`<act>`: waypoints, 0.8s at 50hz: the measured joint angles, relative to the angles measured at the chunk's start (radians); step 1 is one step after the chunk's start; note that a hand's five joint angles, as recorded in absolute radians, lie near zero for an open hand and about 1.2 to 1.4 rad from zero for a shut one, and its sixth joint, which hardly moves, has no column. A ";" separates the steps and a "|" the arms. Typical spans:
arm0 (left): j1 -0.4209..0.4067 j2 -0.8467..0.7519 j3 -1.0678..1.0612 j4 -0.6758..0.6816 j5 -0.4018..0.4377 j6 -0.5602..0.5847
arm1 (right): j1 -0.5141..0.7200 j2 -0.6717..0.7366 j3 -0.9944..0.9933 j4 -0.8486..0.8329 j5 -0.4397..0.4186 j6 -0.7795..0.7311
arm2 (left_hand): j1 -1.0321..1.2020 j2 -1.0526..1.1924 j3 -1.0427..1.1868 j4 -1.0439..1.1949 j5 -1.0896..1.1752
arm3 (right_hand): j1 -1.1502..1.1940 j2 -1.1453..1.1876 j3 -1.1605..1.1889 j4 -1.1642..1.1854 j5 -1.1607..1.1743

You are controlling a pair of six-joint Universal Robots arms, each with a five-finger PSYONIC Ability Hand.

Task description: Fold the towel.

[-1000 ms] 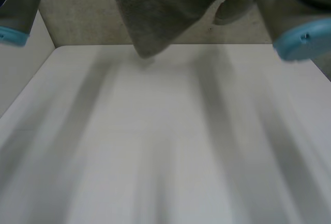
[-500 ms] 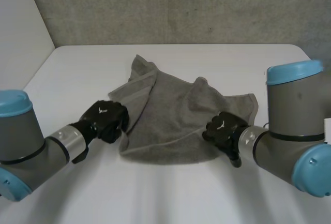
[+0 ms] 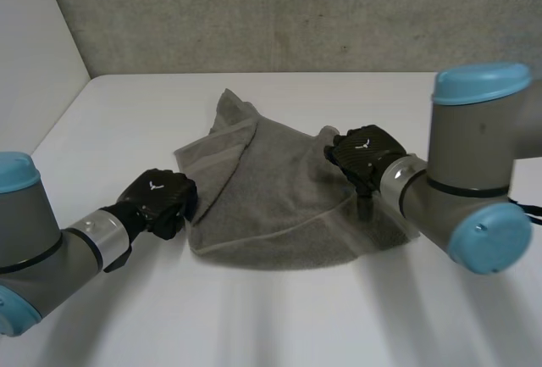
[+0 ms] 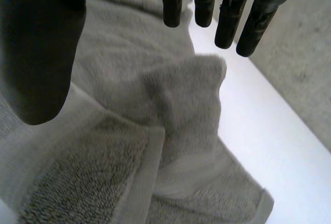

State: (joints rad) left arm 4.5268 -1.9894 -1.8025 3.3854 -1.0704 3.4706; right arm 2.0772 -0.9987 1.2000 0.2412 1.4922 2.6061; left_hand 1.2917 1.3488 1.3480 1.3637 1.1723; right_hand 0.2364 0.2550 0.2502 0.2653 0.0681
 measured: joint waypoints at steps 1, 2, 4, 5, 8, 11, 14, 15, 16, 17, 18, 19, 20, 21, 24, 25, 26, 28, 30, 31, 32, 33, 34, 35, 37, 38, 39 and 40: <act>0.001 0.001 -0.002 0.000 0.000 0.000 | 0.001 0.028 -0.024 0.006 0.016 0.000 | 0.000 0.000 0.000 0.000 0.000 | 0.008 0.002 0.002 0.001 0.001; 0.003 0.003 -0.004 0.001 0.001 0.000 | 0.002 0.057 -0.049 0.012 0.032 -0.001 | 0.000 0.000 0.000 0.000 0.000 | 0.014 0.002 0.002 0.002 0.001; 0.006 0.006 -0.006 0.001 0.001 0.001 | 0.003 0.101 -0.091 0.021 0.056 -0.003 | 0.000 0.000 0.000 0.000 0.000 | 0.035 0.002 0.013 0.003 0.026; 0.007 0.007 -0.006 0.001 0.001 0.001 | 0.003 0.116 -0.104 0.023 0.064 -0.004 | 0.000 0.000 0.000 0.000 0.000 | 0.042 0.005 0.019 0.005 0.035; 0.011 0.011 -0.007 0.001 0.002 0.001 | 0.004 0.174 -0.162 0.040 0.088 -0.008 | 0.000 0.000 0.000 0.000 0.000 | 0.084 0.055 0.066 0.045 0.088; 0.013 0.012 -0.007 0.002 0.002 0.001 | 0.004 0.229 -0.220 0.070 0.103 -0.011 | 0.000 0.000 0.000 0.000 0.000 | 0.138 0.107 0.124 0.110 0.150; 0.014 0.012 -0.008 0.002 0.003 0.001 | 0.004 0.279 -0.277 0.113 0.110 -0.013 | 0.000 0.000 0.000 0.000 0.000 | 0.182 0.159 0.170 0.162 0.197; 0.014 0.012 -0.008 0.002 0.003 0.001 | 0.004 0.295 -0.295 0.128 0.111 -0.014 | 0.000 0.000 0.000 0.000 0.000 | 0.206 0.187 0.199 0.187 0.220; 0.013 0.012 -0.008 0.002 0.003 0.001 | 0.004 0.309 -0.312 0.146 0.112 -0.014 | 0.000 0.000 0.000 0.000 0.000 | 0.224 0.207 0.217 0.205 0.234; 0.013 0.012 -0.008 0.002 0.003 0.001 | 0.004 0.316 -0.321 0.154 0.112 -0.014 | 0.000 0.000 0.000 0.000 0.000 | 0.232 0.213 0.222 0.210 0.241; 0.013 0.012 -0.009 0.002 0.003 0.001 | 0.004 0.330 -0.337 0.171 0.112 -0.014 | 0.000 0.000 0.000 0.000 0.000 | 0.241 0.219 0.228 0.215 0.245; 0.013 0.012 -0.009 0.002 0.003 0.001 | 0.004 0.336 -0.344 0.180 0.112 -0.014 | 0.000 0.000 0.000 0.000 0.000 | 0.244 0.220 0.229 0.216 0.247; 0.013 0.012 -0.009 0.002 0.003 0.001 | 0.004 0.347 -0.358 0.194 0.111 -0.014 | 0.000 0.000 0.000 0.000 0.000 | 0.246 0.220 0.229 0.216 0.250; 0.013 0.012 -0.009 0.002 0.003 0.001 | 0.004 0.351 -0.362 0.199 0.111 -0.014 | 0.000 0.000 0.000 0.000 0.000 | 0.246 0.220 0.229 0.216 0.250; 0.013 0.013 -0.009 0.002 0.003 0.001 | 0.004 0.366 -0.382 0.222 0.109 -0.015 | 0.000 0.000 0.000 0.000 0.000 | 0.355 0.330 0.336 0.322 0.353; 0.013 0.013 -0.009 0.002 0.003 0.001 | 0.004 0.367 -0.383 0.225 0.109 -0.015 | 0.000 0.000 0.000 0.000 0.000 | 0.418 0.388 0.391 0.377 0.407; 0.013 0.013 -0.009 0.002 0.003 0.001 | 0.005 0.367 -0.385 0.229 0.109 -0.015 | 0.000 0.000 0.000 0.000 0.000 | 0.499 0.489 0.488 0.471 0.492; 0.013 0.013 -0.009 0.002 0.003 0.001 | 0.004 0.362 -0.386 0.232 0.108 -0.015 | 0.000 0.000 0.000 0.000 0.000 | 0.634 0.647 0.644 0.627 0.634; 0.013 0.013 -0.009 0.002 0.003 0.001 | 0.004 0.354 -0.385 0.233 0.108 -0.014 | 0.000 0.000 0.000 0.000 0.000 | 0.712 0.752 0.758 0.734 0.742; 0.013 0.014 -0.009 0.002 0.003 0.001 | 0.004 0.348 -0.383 0.232 0.108 -0.013 | 0.000 0.000 0.000 0.000 0.000 | 0.786 0.801 0.806 0.790 0.800; 0.013 0.014 -0.009 0.002 0.003 0.001 | 0.004 0.339 -0.381 0.232 0.109 -0.012 | 0.000 0.000 0.000 0.000 0.000 | 0.846 0.845 0.845 0.832 0.844; 0.013 0.014 -0.009 0.002 0.003 0.001 | 0.004 0.329 -0.376 0.231 0.109 -0.011 | 0.000 0.000 0.000 0.000 0.000 | 0.893 0.882 0.887 0.876 0.892; 0.013 0.014 -0.009 0.002 0.003 0.001 | 0.004 0.324 -0.374 0.231 0.109 -0.011 | 0.000 0.000 0.000 0.000 0.000 | 0.909 0.894 0.899 0.888 0.906; 0.013 0.014 -0.009 0.002 0.002 0.001 | 0.003 0.311 -0.368 0.230 0.109 -0.009 | 0.000 0.000 0.000 0.000 0.000 | 0.926 0.913 0.917 0.906 0.928; 0.012 0.014 -0.009 0.002 0.002 0.001 | 0.003 0.295 -0.358 0.229 0.109 -0.008 | 0.000 0.000 0.000 0.000 0.000 | 0.934 0.920 0.924 0.913 0.937; 0.012 0.014 -0.009 0.002 0.002 0.001 | 0.002 0.284 -0.349 0.229 0.109 -0.007 | 0.000 0.000 0.000 0.000 0.000 | 0.935 0.921 0.926 0.914 0.939; 0.012 0.014 -0.009 0.002 0.002 0.001 | 0.001 0.273 -0.340 0.228 0.108 -0.007 | 0.000 0.000 0.000 0.000 0.000 | 0.936 0.921 0.927 0.915 0.939; 0.012 0.014 -0.009 0.002 0.002 0.001 | 0.001 0.268 -0.336 0.227 0.108 -0.006 | 0.000 0.000 0.000 0.000 0.000 | 0.941 0.925 0.933 0.920 0.944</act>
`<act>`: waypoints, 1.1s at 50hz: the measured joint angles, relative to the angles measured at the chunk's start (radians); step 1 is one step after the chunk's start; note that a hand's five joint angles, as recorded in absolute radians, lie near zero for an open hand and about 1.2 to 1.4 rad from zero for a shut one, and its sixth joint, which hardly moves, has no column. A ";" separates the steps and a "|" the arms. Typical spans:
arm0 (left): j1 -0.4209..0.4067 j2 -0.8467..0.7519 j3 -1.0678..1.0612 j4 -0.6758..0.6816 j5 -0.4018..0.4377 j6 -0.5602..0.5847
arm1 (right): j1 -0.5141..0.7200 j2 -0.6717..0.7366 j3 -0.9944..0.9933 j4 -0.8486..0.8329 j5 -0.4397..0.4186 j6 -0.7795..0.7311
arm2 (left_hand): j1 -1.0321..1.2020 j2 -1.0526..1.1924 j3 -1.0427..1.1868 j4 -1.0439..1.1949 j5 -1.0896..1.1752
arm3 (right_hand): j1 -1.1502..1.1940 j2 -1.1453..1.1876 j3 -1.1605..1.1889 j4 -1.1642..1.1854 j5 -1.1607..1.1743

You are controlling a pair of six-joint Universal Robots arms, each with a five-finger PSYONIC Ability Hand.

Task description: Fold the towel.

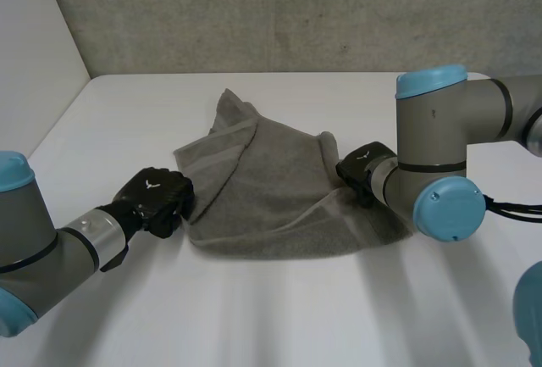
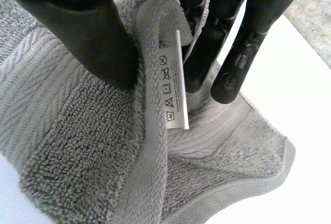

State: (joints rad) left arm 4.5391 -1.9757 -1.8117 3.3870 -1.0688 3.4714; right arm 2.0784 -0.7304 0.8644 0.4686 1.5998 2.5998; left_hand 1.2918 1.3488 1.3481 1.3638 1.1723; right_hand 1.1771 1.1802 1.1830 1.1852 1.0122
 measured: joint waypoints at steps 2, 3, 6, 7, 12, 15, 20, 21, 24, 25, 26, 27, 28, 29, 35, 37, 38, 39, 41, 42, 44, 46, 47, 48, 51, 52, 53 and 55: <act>0.000 0.000 0.000 0.000 0.000 0.000 | -0.001 -0.025 0.028 -0.003 -0.003 0.001 | 0.000 0.000 0.000 0.000 0.000 | 0.094 0.111 0.106 0.108 0.112; 0.000 0.000 0.000 0.000 0.000 0.000 | -0.002 -0.034 0.039 -0.004 -0.004 0.002 | 0.000 0.000 0.000 0.000 0.000 | 0.114 0.136 0.127 0.129 0.133; -0.001 0.000 0.000 0.000 0.000 0.000 | -0.005 -0.077 0.101 -0.019 -0.011 0.004 | 0.000 0.000 0.000 0.000 0.000 | 0.125 0.145 0.151 0.154 0.153; -0.001 0.000 0.000 0.000 0.000 0.000 | -0.006 -0.085 0.114 -0.022 -0.012 0.005 | 0.000 0.000 0.000 0.000 0.000 | 0.125 0.145 0.151 0.155 0.153; -0.001 -0.001 0.000 0.004 0.001 0.000 | -0.018 -0.179 0.268 -0.081 -0.037 0.005 | -0.266 -0.327 -0.319 -0.330 -0.309 | 0.125 0.145 0.151 0.155 0.153; -0.001 -0.001 0.002 0.008 0.000 0.000 | -0.034 -0.252 0.374 -0.126 -0.065 0.005 | -0.469 -0.516 -0.513 -0.533 -0.524 | 0.125 0.145 0.151 0.155 0.152; -0.003 -0.003 0.009 0.013 -0.001 0.000 | -0.093 -0.403 0.584 -0.217 -0.145 0.004 | -0.675 -0.709 -0.704 -0.725 -0.734 | 0.125 0.145 0.151 0.157 0.153; -0.005 -0.003 0.011 0.014 -0.001 0.000 | -0.111 -0.438 0.629 -0.237 -0.168 0.003 | -0.704 -0.738 -0.737 -0.755 -0.768 | 0.125 0.145 0.151 0.157 0.153; -0.010 -0.003 0.016 0.016 -0.001 0.000 | -0.154 -0.511 0.723 -0.278 -0.218 -0.001 | -0.762 -0.800 -0.795 -0.811 -0.832 | 0.130 0.145 0.151 0.157 0.153; -0.012 -0.002 0.018 0.017 0.000 0.000 | -0.179 -0.547 0.768 -0.299 -0.245 -0.003 | -0.778 -0.819 -0.809 -0.828 -0.851 | 0.143 0.145 0.151 0.157 0.153; -0.014 -0.002 0.020 0.020 0.000 0.000 | -0.200 -0.577 0.806 -0.317 -0.269 -0.005 | -0.813 -0.858 -0.846 -0.867 -0.891 | 0.149 0.145 0.151 0.157 0.153; -0.017 -0.002 0.022 0.023 0.001 0.000 | -0.221 -0.604 0.841 -0.336 -0.293 -0.007 | -0.839 -0.884 -0.873 -0.895 -0.919 | 0.150 0.145 0.151 0.157 0.153; -0.018 -0.002 0.022 0.024 0.002 0.000 | -0.230 -0.614 0.855 -0.345 -0.303 -0.008 | -0.847 -0.891 -0.884 -0.905 -0.928 | 0.150 0.145 0.151 0.157 0.153; -0.020 -0.001 0.025 0.028 0.003 0.000 | -0.252 -0.638 0.889 -0.367 -0.330 -0.009 | -0.858 -0.900 -0.894 -0.915 -0.940 | 0.150 0.145 0.153 0.157 0.153; -0.037 -0.012 0.040 0.074 0.007 0.001 | -0.342 -0.709 1.010 -0.468 -0.443 -0.011 | -0.864 -0.907 -0.901 -0.923 -0.949 | 0.150 0.145 0.156 0.157 0.153; -0.042 -0.020 0.046 0.095 0.007 0.002 | -0.357 -0.717 1.031 -0.491 -0.462 -0.011 | -0.864 -0.907 -0.901 -0.923 -0.949 | 0.150 0.145 0.156 0.157 0.153; -0.045 -0.026 0.050 0.109 0.008 0.004 | -0.363 -0.718 1.040 -0.501 -0.469 -0.011 | -0.864 -0.907 -0.901 -0.923 -0.949 | 0.150 0.145 0.156 0.157 0.153; -0.049 -0.034 0.054 0.124 0.008 0.006 | -0.368 -0.720 1.049 -0.512 -0.476 -0.010 | -0.864 -0.908 -0.901 -0.923 -0.949 | 0.150 0.145 0.156 0.157 0.153; -0.056 -0.048 0.063 0.150 0.009 0.010 | -0.373 -0.721 1.061 -0.532 -0.481 -0.010 | -0.864 -0.908 -0.901 -0.923 -0.949 | 0.150 0.145 0.156 0.157 0.153; -0.061 -0.056 0.069 0.165 0.009 0.012 | -0.374 -0.721 1.067 -0.542 -0.483 -0.010 | -0.864 -0.908 -0.900 -0.923 -0.949 | 0.150 0.145 0.156 0.157 0.153; -0.068 -0.073 0.083 0.191 0.008 0.014 | -0.375 -0.723 1.077 -0.564 -0.483 -0.010 | -0.864 -0.908 -0.900 -0.923 -0.949 | 0.150 0.145 0.156 0.157 0.153; -0.073 -0.087 0.098 0.211 0.008 0.016 | -0.376 -0.727 1.086 -0.585 -0.483 -0.010 | -0.864 -0.908 -0.901 -0.923 -0.949 | 0.150 0.145 0.156 0.157 0.153; -0.075 -0.099 0.111 0.225 0.007 0.017 | -0.377 -0.731 1.093 -0.600 -0.483 -0.010 | -0.864 -0.908 -0.900 -0.923 -0.949 | 0.150 0.145 0.156 0.157 0.153; -0.076 -0.105 0.117 0.230 0.007 0.018 | -0.377 -0.734 1.096 -0.607 -0.482 -0.009 | -0.864 -0.908 -0.901 -0.923 -0.949 | 0.150 0.145 0.156 0.157 0.153; -0.078 -0.145 0.168 0.250 0.007 0.018 | -0.384 -0.756 1.115 -0.647 -0.482 -0.009 | -0.864 -0.908 -0.900 -0.923 -0.948 | 0.150 0.145 0.157 0.157 0.153; -0.078 -0.153 0.179 0.251 0.007 0.018 | -0.386 -0.760 1.118 -0.653 -0.483 -0.009 | -0.864 -0.908 -0.900 -0.923 -0.948 | 0.150 0.145 0.157 0.157 0.153; -0.078 -0.169 0.201 0.251 0.007 0.018 | -0.390 -0.771 1.124 -0.666 -0.485 -0.009 | -0.864 -0.908 -0.900 -0.923 -0.948 | 0.150 0.145 0.158 0.157 0.153; -0.078 -0.191 0.232 0.250 0.007 0.018 | -0.397 -0.783 1.130 -0.681 -0.487 -0.008 | -0.864 -0.908 -0.900 -0.923 -0.947 | 0.150 0.145 0.158 0.157 0.153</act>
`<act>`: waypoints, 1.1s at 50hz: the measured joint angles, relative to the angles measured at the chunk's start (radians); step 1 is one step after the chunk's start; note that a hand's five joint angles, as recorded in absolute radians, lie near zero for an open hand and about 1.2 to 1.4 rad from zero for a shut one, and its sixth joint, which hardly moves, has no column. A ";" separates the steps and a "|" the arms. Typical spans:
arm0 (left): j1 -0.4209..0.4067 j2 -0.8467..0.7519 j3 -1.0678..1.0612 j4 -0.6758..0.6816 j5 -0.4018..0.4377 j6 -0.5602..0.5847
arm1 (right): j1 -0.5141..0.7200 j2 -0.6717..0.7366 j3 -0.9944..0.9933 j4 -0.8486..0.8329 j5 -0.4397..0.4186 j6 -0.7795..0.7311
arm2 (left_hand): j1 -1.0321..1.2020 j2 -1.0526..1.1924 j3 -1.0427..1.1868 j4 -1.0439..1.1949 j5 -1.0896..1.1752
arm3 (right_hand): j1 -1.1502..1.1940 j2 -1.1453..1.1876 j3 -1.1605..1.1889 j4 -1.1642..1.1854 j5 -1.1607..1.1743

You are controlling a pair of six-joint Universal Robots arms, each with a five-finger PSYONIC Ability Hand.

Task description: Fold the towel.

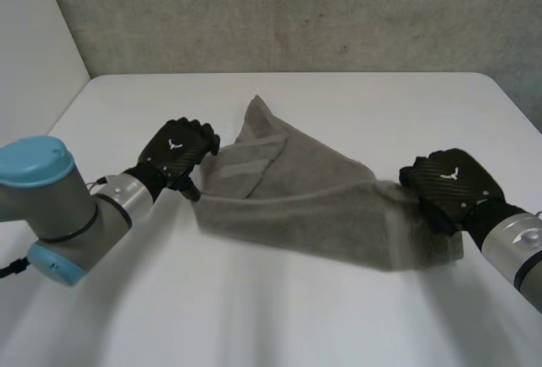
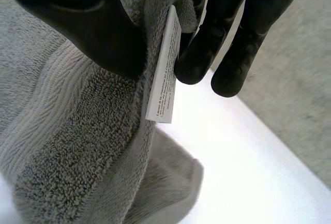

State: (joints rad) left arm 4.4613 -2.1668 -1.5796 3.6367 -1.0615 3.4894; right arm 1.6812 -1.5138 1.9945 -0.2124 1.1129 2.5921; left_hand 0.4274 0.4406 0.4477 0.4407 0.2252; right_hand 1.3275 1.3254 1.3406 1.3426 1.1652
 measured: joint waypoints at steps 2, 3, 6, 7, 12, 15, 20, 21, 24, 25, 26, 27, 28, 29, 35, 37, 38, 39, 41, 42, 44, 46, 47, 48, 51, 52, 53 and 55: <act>0.001 -0.030 0.043 -0.007 0.001 0.000 | -0.016 -0.016 0.006 -0.023 -0.001 0.003 | 0.000 0.000 0.000 0.000 0.000 | 0.000 0.000 0.000 0.000 0.000; 0.001 -0.042 0.060 -0.012 0.001 -0.001 | -0.026 -0.021 0.008 -0.035 0.000 0.005 | 0.000 0.000 0.000 0.000 0.000 | 0.000 0.000 0.000 0.000 0.000; 0.002 -0.069 0.097 -0.026 0.001 -0.001 | -0.055 -0.029 0.010 -0.065 0.013 0.009 | 0.000 0.000 0.000 0.000 0.000 | 0.000 0.000 0.000 0.000 0.000; 0.002 -0.079 0.111 -0.033 0.001 -0.001 | -0.067 -0.031 0.009 -0.077 0.024 0.010 | 0.000 0.000 0.000 0.000 0.000 | 0.000 0.000 0.000 0.000 0.000; 0.003 -0.105 0.140 -0.052 0.001 -0.001 | -0.102 -0.021 -0.001 -0.120 0.128 0.007 | 0.000 0.000 0.000 0.000 0.000 | 0.000 0.000 0.000 0.000 0.000; 0.002 -0.111 0.143 -0.056 0.000 -0.001 | -0.108 -0.006 -0.011 -0.131 0.194 0.002 | 0.000 0.000 0.000 0.000 0.000 | 0.000 0.000 0.000 0.000 0.000; 0.001 -0.118 0.141 -0.055 0.000 -0.001 | -0.107 0.030 -0.028 -0.136 0.277 -0.004 | 0.000 0.000 0.000 0.000 0.000 | 0.000 0.000 0.000 0.001 0.000; 0.000 -0.121 0.140 -0.054 0.000 -0.001 | -0.106 0.036 -0.030 -0.135 0.283 -0.004 | 0.000 0.000 0.000 0.000 0.000 | 0.000 0.000 0.000 0.001 0.000; -0.001 -0.130 0.140 -0.050 0.000 -0.002 | -0.104 0.047 -0.031 -0.134 0.285 -0.005 | 0.000 0.000 0.000 0.000 0.000 | 0.000 0.000 0.000 0.001 0.000; -0.001 -0.131 0.140 -0.049 0.000 -0.002 | -0.104 0.048 -0.031 -0.134 0.285 -0.005 | 0.000 0.000 0.000 0.000 0.000 | 0.000 0.000 0.000 0.001 0.000; -0.002 -0.136 0.142 -0.048 0.000 -0.002 | -0.103 0.052 -0.030 -0.133 0.283 -0.005 | 0.000 0.000 0.000 0.000 0.000 | 0.000 0.000 0.000 0.001 0.000; -0.003 -0.141 0.143 -0.047 0.000 -0.002 | -0.102 0.055 -0.030 -0.133 0.280 -0.005 | 0.000 0.000 0.000 0.000 0.000 | 0.000 0.000 0.000 0.001 0.000; -0.004 -0.144 0.145 -0.047 0.000 -0.002 | -0.102 0.057 -0.030 -0.133 0.279 -0.005 | 0.000 0.000 0.000 0.000 0.000 | 0.000 0.000 0.000 0.001 0.000; -0.006 -0.151 0.149 -0.047 0.000 -0.002 | -0.102 0.061 -0.029 -0.133 0.276 -0.005 | 0.000 0.000 0.000 0.000 0.000 | 0.001 0.001 0.000 0.001 0.000; -0.027 -0.185 0.175 -0.053 0.000 -0.003 | -0.101 0.073 -0.029 -0.133 0.269 -0.004 | 0.000 0.000 0.000 0.000 0.002 | 0.003 0.001 0.000 0.001 0.000; -0.035 -0.193 0.182 -0.054 0.000 -0.003 | -0.101 0.079 -0.029 -0.132 0.269 -0.004 | 0.000 0.000 0.000 0.000 0.005 | 0.003 0.001 0.000 0.001 0.000; -0.040 -0.198 0.185 -0.054 0.000 -0.003 | -0.102 0.083 -0.029 -0.132 0.269 -0.005 | 0.000 0.000 0.000 0.000 0.005 | 0.003 0.001 0.000 0.001 0.000; -0.042 -0.200 0.187 -0.054 0.000 -0.003 | -0.101 0.084 -0.029 -0.132 0.269 -0.005 | 0.000 0.000 0.000 0.000 0.005 | 0.003 0.001 0.000 0.001 0.000; -0.052 -0.209 0.195 -0.053 0.000 -0.003 | -0.101 0.090 -0.029 -0.132 0.269 -0.005 | 0.000 0.000 0.000 0.000 0.007 | 0.003 0.001 0.000 0.001 0.000; -0.054 -0.212 0.198 -0.053 0.000 -0.003 | -0.101 0.091 -0.029 -0.132 0.269 -0.005 | 0.000 0.000 0.000 0.000 0.009 | 0.003 0.001 0.000 0.001 0.000; -0.065 -0.221 0.208 -0.052 0.000 -0.004 | -0.101 0.095 -0.028 -0.131 0.269 -0.006 | 0.000 0.000 0.000 0.000 0.013 | 0.003 0.001 0.000 0.001 0.000; -0.074 -0.228 0.218 -0.052 -0.001 -0.004 | -0.100 0.097 -0.027 -0.131 0.269 -0.006 | 0.000 0.000 0.000 0.000 0.014 | 0.003 0.001 0.000 0.001 0.000; -0.080 -0.233 0.226 -0.052 -0.002 -0.005 | -0.100 0.098 -0.027 -0.131 0.269 -0.006 | 0.000 0.000 0.000 0.000 0.015 | 0.003 0.001 0.000 0.001 0.000; -0.086 -0.239 0.234 -0.052 -0.003 -0.005 | -0.100 0.098 -0.026 -0.131 0.269 -0.006 | 0.000 0.000 0.000 0.000 0.015 | 0.003 0.001 0.000 0.001 0.000; -0.102 -0.253 0.257 -0.054 -0.006 -0.005 | -0.100 0.099 -0.024 -0.131 0.269 -0.007 | 0.000 0.000 0.000 0.000 0.015 | 0.003 0.001 0.001 0.001 0.000; -0.107 -0.259 0.266 -0.054 -0.007 -0.006 | -0.100 0.099 -0.024 -0.131 0.269 -0.007 | 0.000 0.000 0.000 0.000 0.015 | 0.003 0.001 0.001 0.001 0.000; -0.113 -0.265 0.275 -0.055 -0.009 -0.006 | -0.100 0.100 -0.024 -0.130 0.269 -0.007 | 0.000 0.000 0.000 0.000 0.015 | 0.003 0.001 0.001 0.001 0.000; -0.123 -0.276 0.292 -0.056 -0.011 -0.006 | -0.100 0.100 -0.023 -0.130 0.269 -0.007 | 0.000 0.000 0.000 0.000 0.015 | 0.003 0.001 0.001 0.001 0.000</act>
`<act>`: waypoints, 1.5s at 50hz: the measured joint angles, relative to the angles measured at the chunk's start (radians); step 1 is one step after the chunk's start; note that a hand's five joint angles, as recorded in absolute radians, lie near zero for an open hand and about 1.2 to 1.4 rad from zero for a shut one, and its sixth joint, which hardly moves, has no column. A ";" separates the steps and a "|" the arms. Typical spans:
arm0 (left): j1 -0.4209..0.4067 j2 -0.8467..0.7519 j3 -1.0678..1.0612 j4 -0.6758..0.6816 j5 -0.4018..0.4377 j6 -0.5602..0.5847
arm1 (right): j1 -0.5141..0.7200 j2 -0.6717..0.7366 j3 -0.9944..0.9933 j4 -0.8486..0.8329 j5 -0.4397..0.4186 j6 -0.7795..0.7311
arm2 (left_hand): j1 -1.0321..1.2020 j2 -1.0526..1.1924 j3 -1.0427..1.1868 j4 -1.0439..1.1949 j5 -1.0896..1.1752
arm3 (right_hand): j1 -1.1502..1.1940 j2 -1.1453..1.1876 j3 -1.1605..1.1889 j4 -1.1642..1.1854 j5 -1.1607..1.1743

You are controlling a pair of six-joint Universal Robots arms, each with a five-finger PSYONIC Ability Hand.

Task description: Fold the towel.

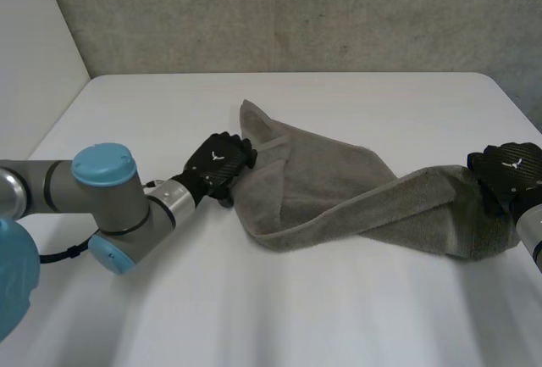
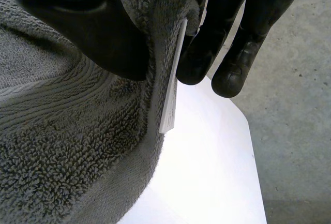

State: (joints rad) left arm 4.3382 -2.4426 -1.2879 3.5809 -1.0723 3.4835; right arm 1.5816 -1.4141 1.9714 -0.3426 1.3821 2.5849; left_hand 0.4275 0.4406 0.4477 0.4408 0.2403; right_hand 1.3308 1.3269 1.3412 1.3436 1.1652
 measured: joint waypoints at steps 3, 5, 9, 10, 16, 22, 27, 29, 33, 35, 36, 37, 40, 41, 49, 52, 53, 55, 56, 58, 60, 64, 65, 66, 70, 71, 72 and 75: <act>-0.014 -0.014 0.021 -0.002 -0.002 -0.001 | 0.000 0.001 0.001 0.000 0.000 0.000 | 0.000 0.000 0.000 0.000 0.005 | 0.000 0.000 0.000 0.000 0.000; -0.024 -0.021 0.034 -0.002 -0.003 -0.002 | 0.000 0.002 0.001 0.000 0.000 -0.001 | 0.002 0.000 0.000 0.000 0.013 | 0.000 0.000 0.000 0.000 0.000; -0.041 -0.031 0.052 -0.003 -0.004 -0.002 | 0.000 0.007 0.002 0.000 0.000 -0.004 | 0.005 0.002 0.001 0.000 0.025 | 0.000 0.000 0.000 0.000 0.000; -0.046 -0.034 0.058 -0.003 -0.004 -0.002 | 0.000 0.009 0.003 0.000 0.000 -0.006 | 0.008 0.002 0.001 0.000 0.029 | 0.000 0.000 0.000 0.000 0.000; -0.060 -0.045 0.080 -0.016 -0.005 0.000 | 0.000 0.014 0.003 0.000 0.000 -0.017 | 0.150 0.120 0.110 0.123 0.158 | 0.000 0.004 0.000 0.001 0.000; -0.063 -0.048 0.093 -0.040 -0.007 0.000 | 0.000 0.014 0.002 0.000 0.000 -0.020 | 0.655 0.673 0.659 0.672 0.674 | 0.000 0.004 0.000 0.003 0.000; -0.061 -0.031 0.088 -0.052 -0.015 -0.002 | 0.001 0.006 0.000 0.004 0.002 -0.017 | 0.826 0.860 0.860 0.888 0.860 | 0.000 0.004 0.000 0.003 0.000; -0.059 -0.018 0.085 -0.057 -0.025 -0.003 | 0.001 0.002 -0.002 0.006 0.005 -0.015 | 0.831 0.865 0.884 0.909 0.872 | 0.000 0.004 0.000 0.003 0.000; -0.047 0.029 0.072 -0.073 -0.061 -0.004 | 0.003 -0.024 -0.015 0.013 0.010 -0.009 | 0.835 0.865 0.894 0.914 0.875 | 0.000 0.004 0.000 0.003 0.000; -0.032 0.068 0.061 -0.085 -0.086 -0.006 | 0.005 -0.049 -0.028 0.025 0.012 -0.006 | 0.835 0.868 0.894 0.916 0.878 | 0.000 0.004 0.000 0.003 0.000; -0.022 0.091 0.053 -0.093 -0.098 -0.007 | 0.007 -0.064 -0.040 0.036 0.012 -0.004 | 0.835 0.871 0.894 0.918 0.881 | 0.000 0.004 0.000 0.003 0.000; -0.015 0.105 0.048 -0.097 -0.104 -0.007 | 0.008 -0.072 -0.049 0.044 0.012 -0.004 | 0.835 0.871 0.894 0.918 0.881 | 0.000 0.004 0.000 0.003 0.000; 0.022 0.178 0.026 -0.118 -0.124 -0.010 | 0.019 -0.113 -0.106 0.111 0.011 0.001 | 0.835 0.873 0.895 0.918 0.884 | 0.000 0.004 0.000 0.003 0.000; 0.040 0.213 0.016 -0.130 -0.130 -0.011 | 0.024 -0.132 -0.140 0.152 0.010 0.004 | 0.835 0.875 0.895 0.918 0.884 | 0.000 0.004 0.000 0.003 0.000; 0.146 0.446 -0.041 -0.232 -0.133 -0.055 | 0.057 -0.211 -0.432 0.470 -0.010 0.060 | 0.855 0.893 0.901 0.918 0.911 | 0.000 0.010 0.003 0.003 0.000; 0.177 0.535 -0.056 -0.274 -0.127 -0.107 | 0.061 -0.220 -0.540 0.576 -0.030 0.076 | 0.856 0.894 0.901 0.918 0.911 | 0.000 0.010 0.003 0.003 0.000; 0.188 0.570 -0.062 -0.289 -0.123 -0.133 | 0.062 -0.222 -0.584 0.617 -0.040 0.081 | 0.856 0.894 0.902 0.918 0.911 | 0.000 0.010 0.003 0.003 0.000; 0.207 0.632 -0.073 -0.315 -0.114 -0.187 | 0.065 -0.223 -0.660 0.683 -0.058 0.088 | 0.856 0.896 0.903 0.919 0.911 | 0.000 0.010 0.003 0.003 0.000; 0.212 0.646 -0.076 -0.320 -0.111 -0.201 | 0.066 -0.224 -0.677 0.697 -0.062 0.089 | 0.856 0.897 0.903 0.919 0.911 | 0.000 0.010 0.003 0.003 0.000; 0.224 0.687 -0.085 -0.335 -0.099 -0.242 | 0.069 -0.224 -0.723 0.730 -0.072 0.095 | 0.856 0.899 0.904 0.919 0.911 | 0.000 0.010 0.003 0.003 0.000; 0.236 0.722 -0.094 -0.345 -0.083 -0.278 | 0.075 -0.224 -0.767 0.754 -0.080 0.104 | 0.856 0.899 0.904 0.922 0.911 | 0.000 0.010 0.003 0.003 0.000; 0.267 0.763 -0.105 -0.354 -0.043 -0.322 | 0.087 -0.212 -0.825 0.767 -0.084 0.119 | 0.856 0.899 0.904 0.922 0.911 | 0.001 0.010 0.003 0.003 0.000; 0.276 0.765 -0.104 -0.355 -0.034 -0.327 | 0.090 -0.203 -0.835 0.765 -0.083 0.121 | 0.856 0.899 0.904 0.922 0.911 | 0.001 0.010 0.003 0.003 0.000; 0.280 0.765 -0.103 -0.355 -0.030 -0.329 | 0.091 -0.198 -0.838 0.763 -0.083 0.122 | 0.856 0.899 0.904 0.922 0.911 | 0.001 0.010 0.003 0.003 0.000; 0.301 0.729 -0.076 -0.354 -0.016 -0.330 | 0.118 -0.119 -0.868 0.741 -0.074 0.121 | 0.856 0.899 0.904 0.923 0.911 | 0.001 0.010 0.003 0.003 0.000; 0.304 0.707 -0.059 -0.354 -0.015 -0.329 | 0.130 -0.089 -0.882 0.733 -0.070 0.119 | 0.856 0.899 0.904 0.923 0.911 | 0.001 0.010 0.003 0.003 0.000; 0.305 0.694 -0.049 -0.354 -0.015 -0.328 | 0.139 -0.070 -0.891 0.728 -0.067 0.118 | 0.856 0.899 0.904 0.923 0.911 | 0.001 0.010 0.003 0.003 0.000; 0.307 0.609 0.024 -0.354 -0.020 -0.327 | 0.186 0.035 -0.948 0.703 -0.046 0.104 | 0.856 0.899 0.904 0.923 0.911 | 0.002 0.010 0.003 0.003 0.000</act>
State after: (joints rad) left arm 4.6452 -1.8332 -1.2638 3.2268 -1.0919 3.1567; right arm 1.7674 -1.3792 1.0237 0.3604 1.3364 2.6887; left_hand 1.2839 1.3397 1.3519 1.3634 1.1512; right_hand 1.3328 1.3366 1.3445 1.3470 1.1654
